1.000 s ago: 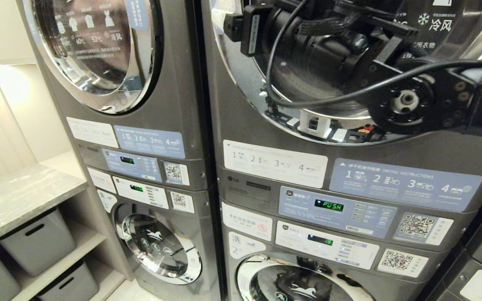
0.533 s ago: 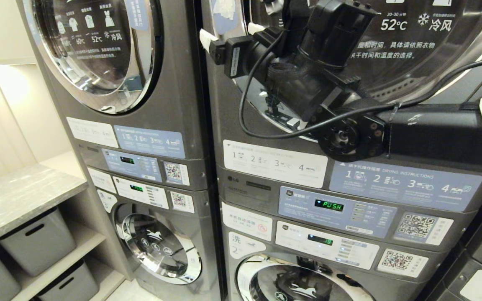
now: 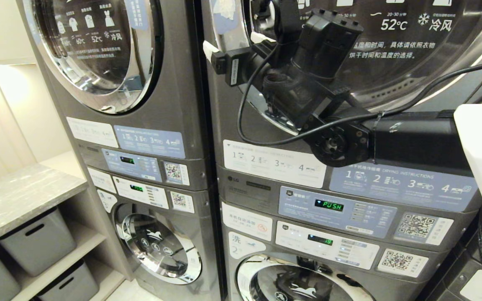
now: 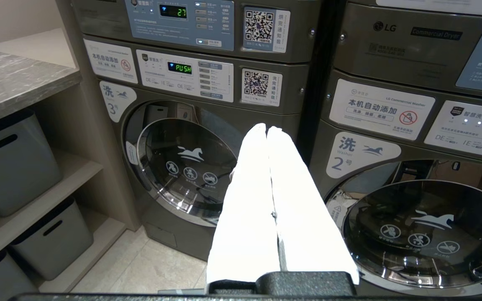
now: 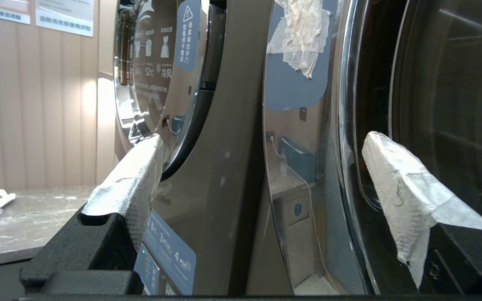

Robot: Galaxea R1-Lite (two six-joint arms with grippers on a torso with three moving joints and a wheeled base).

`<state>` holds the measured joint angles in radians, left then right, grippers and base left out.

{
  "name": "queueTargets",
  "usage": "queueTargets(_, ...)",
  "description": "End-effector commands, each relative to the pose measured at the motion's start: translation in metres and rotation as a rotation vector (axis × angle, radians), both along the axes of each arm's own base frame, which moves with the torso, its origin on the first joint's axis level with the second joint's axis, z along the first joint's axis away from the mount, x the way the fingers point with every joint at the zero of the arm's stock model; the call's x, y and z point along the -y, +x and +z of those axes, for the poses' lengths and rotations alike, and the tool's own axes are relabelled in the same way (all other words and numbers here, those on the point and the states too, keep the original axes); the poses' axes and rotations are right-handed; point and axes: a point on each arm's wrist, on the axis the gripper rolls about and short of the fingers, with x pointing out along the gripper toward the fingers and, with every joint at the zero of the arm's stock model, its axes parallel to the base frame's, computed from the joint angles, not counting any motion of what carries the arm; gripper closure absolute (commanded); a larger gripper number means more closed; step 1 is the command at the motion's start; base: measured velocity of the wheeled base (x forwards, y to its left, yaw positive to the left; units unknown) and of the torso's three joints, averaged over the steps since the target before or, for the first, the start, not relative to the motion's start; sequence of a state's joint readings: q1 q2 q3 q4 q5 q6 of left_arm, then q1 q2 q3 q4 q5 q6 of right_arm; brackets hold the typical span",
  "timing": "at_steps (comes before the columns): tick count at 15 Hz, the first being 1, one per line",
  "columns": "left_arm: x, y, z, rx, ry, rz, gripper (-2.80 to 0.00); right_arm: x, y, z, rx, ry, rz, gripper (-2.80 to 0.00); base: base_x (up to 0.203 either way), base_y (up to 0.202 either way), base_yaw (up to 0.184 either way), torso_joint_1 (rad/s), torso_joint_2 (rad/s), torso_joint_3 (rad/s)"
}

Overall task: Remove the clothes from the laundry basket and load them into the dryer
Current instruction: Open the dryer

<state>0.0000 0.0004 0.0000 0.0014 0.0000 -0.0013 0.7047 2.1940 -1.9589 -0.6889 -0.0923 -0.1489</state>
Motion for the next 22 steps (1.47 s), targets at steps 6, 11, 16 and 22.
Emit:
queueTargets(6,0.0,0.0,0.0,0.0,0.0,0.0,0.0,0.01,0.014,-0.006,-0.013,-0.008,-0.029,-2.8,0.0,0.0,0.0,0.0,0.0,0.0)
queueTargets(11,0.0,0.0,0.0,0.0,0.0,0.0,0.0,0.009,0.017,-0.011,-0.029,-0.051,0.019,-2.8,0.0,0.0,0.0,0.0,0.0,0.0)
queueTargets(16,0.0,0.0,0.0,0.0,0.0,0.0,0.0,0.009,0.013,-0.008,-0.023,-0.087,0.091,-2.8,0.0,0.0,0.0,0.0,0.0,0.0)
queueTargets(22,0.0,0.0,0.0,0.0,0.0,0.0,0.0,0.012,0.005,0.001,-0.018,-0.125,0.17,-2.8,0.0,0.0,0.0,0.0,0.0,0.0)
